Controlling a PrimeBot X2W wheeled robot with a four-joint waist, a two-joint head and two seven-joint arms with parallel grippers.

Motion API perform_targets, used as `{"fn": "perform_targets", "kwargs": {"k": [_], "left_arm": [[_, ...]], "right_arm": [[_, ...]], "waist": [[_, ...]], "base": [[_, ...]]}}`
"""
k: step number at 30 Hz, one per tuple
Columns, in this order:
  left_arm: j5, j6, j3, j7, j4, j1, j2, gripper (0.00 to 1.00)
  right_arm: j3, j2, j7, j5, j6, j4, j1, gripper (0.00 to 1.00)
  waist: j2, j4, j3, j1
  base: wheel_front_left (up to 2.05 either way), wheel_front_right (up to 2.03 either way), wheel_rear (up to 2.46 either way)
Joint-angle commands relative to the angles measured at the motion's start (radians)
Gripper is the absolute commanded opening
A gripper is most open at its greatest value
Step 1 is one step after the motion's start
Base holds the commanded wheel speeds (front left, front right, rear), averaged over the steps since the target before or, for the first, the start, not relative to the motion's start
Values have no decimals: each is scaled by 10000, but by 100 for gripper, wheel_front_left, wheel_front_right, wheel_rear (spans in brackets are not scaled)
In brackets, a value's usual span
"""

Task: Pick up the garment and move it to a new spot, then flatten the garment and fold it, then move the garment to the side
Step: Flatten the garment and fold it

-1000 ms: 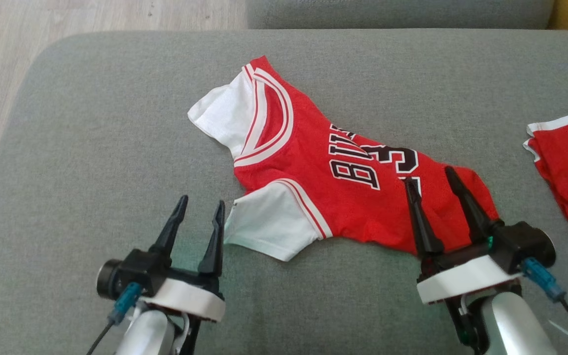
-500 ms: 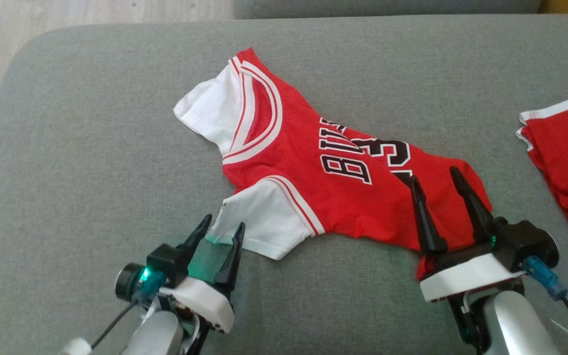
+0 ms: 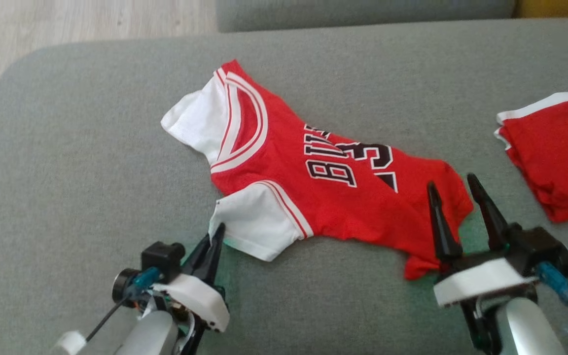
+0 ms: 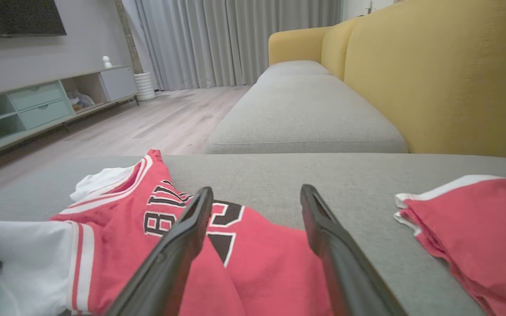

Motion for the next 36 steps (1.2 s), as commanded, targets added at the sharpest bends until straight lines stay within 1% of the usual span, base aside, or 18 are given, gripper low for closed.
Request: {"fn": "perform_targets", "kwargs": {"k": [1,5,8,11,14,17,21,26,30,36], "left_arm": [[-151,-11,418,-223,-384,-79,231,0],[-498,-2,719,-682,-1013,158,342,0],[-750,206,1149,-975,-1669,335,402,0],[-874,447,1515,-1164,-2393,487,430,0],[-877,652,1756,-1268,-3016,627,433,0],[-869,749,1885,-1318,-3412,758,413,0],[-839,761,1923,-1347,-3658,868,406,0],[-788,723,1816,-1359,-3706,838,365,0],[-761,692,1703,-1358,-3681,720,329,0],[-752,631,1586,-1362,-3598,562,314,0]], "right_arm": [[145,-19,-45,-106,-9,-253,177,100],[-25,-18,201,-343,-9,-226,944,100],[215,-46,519,-450,-9,-249,1475,100],[507,-245,902,-463,-9,-236,1870,100],[682,-441,1164,-566,-9,-176,2008,100],[649,-398,1259,-631,-9,-79,1947,100],[856,-275,1515,-601,-9,185,1716,100],[988,-143,1803,-149,-9,536,1413,100],[811,-84,1784,-47,-9,807,1161,100],[561,-28,1580,417,-9,1235,827,100]], "waist": [[0,-140,-288,0],[0,-317,-673,0],[0,-458,-822,0],[0,-522,-845,0],[0,-525,-803,0],[0,-466,-764,0],[0,-321,-694,0],[0,-102,-591,0],[0,54,-492,0],[0,220,-383,0]], "base": [[0,0,0],[0,0,0],[0,0,0],[0,0,0],[0,0,0],[0,0,0],[0,0,0],[0,0,0],[0,0,0],[0,0,0]]}}
